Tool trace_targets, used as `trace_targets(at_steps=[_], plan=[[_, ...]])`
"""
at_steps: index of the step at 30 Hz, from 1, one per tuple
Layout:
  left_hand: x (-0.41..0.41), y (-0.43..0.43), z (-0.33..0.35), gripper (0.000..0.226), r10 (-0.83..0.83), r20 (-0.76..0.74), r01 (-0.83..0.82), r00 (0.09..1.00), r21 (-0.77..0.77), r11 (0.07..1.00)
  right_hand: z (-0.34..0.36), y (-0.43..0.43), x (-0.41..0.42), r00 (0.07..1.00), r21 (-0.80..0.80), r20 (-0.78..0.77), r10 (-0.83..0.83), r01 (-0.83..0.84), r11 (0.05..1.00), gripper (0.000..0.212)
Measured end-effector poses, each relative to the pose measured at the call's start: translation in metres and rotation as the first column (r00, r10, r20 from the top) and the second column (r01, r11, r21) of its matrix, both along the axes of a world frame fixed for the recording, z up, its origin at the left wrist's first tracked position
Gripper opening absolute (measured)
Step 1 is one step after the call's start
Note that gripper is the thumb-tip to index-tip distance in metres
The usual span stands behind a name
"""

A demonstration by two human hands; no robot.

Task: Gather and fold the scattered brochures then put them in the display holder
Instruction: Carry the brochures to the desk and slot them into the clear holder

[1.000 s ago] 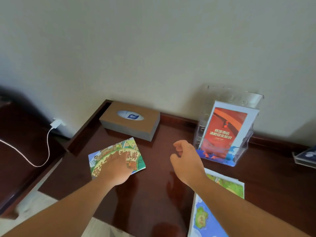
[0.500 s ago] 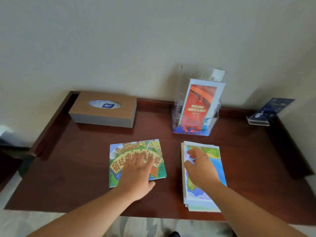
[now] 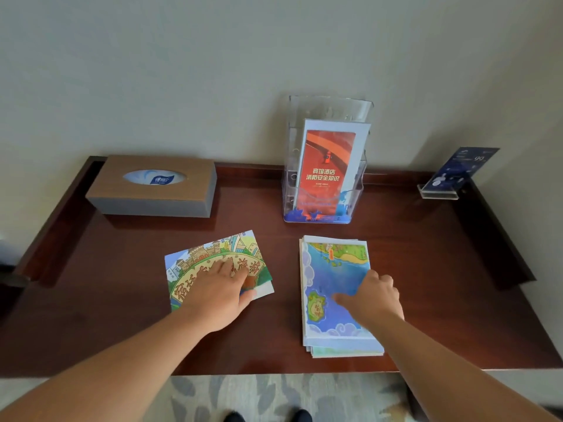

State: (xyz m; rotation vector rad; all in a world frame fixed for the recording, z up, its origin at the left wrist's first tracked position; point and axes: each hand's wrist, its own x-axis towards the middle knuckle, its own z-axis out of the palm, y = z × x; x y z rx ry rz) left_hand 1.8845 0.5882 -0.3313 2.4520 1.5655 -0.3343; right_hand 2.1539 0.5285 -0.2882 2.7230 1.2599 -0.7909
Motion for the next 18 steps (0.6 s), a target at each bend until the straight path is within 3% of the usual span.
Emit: trace_targets(at_steps=[3, 5, 8, 11, 15, 18], plan=[[-0.001, 0.000, 0.007, 0.032, 0.054, 0.166, -0.063, 0.985, 0.044, 0.997, -0.006, 0.004, 0.004, 1.000, -0.027, 0.009, -0.005, 0.005, 1.000, 0.093], [-0.001, 0.000, 0.011, 0.023, 0.126, 0.188, -0.138, 0.974, 0.053, 0.989, -0.008, 0.007, 0.007, 0.998, -0.019, 0.049, 0.033, -0.032, 0.999, 0.103], [0.000, 0.000, 0.013, 0.019, 0.165, 0.176, -0.175, 0.970, 0.042, 0.984, -0.012, 0.022, 0.013, 0.949, 0.050, 0.172, 0.264, -0.276, 0.960, 0.112], [-0.001, -0.001, 0.016, 0.016, 0.179, 0.199, -0.189, 0.963, 0.028, 0.982, -0.010, 0.048, 0.017, 0.884, 0.048, 0.138, 0.446, -0.456, 0.889, 0.113], [-0.004, -0.007, 0.017, 0.016, 0.195, 0.253, -0.204, 0.948, 0.010, 0.979, -0.005, 0.072, 0.020, 0.794, -0.102, 0.147, 0.590, -0.581, 0.807, 0.102], [-0.004, -0.010, 0.016, 0.016, 0.205, 0.284, -0.214, 0.937, 0.002, 0.977, -0.005, 0.073, 0.021, 0.774, -0.139, 0.193, 0.603, -0.586, 0.798, 0.089]])
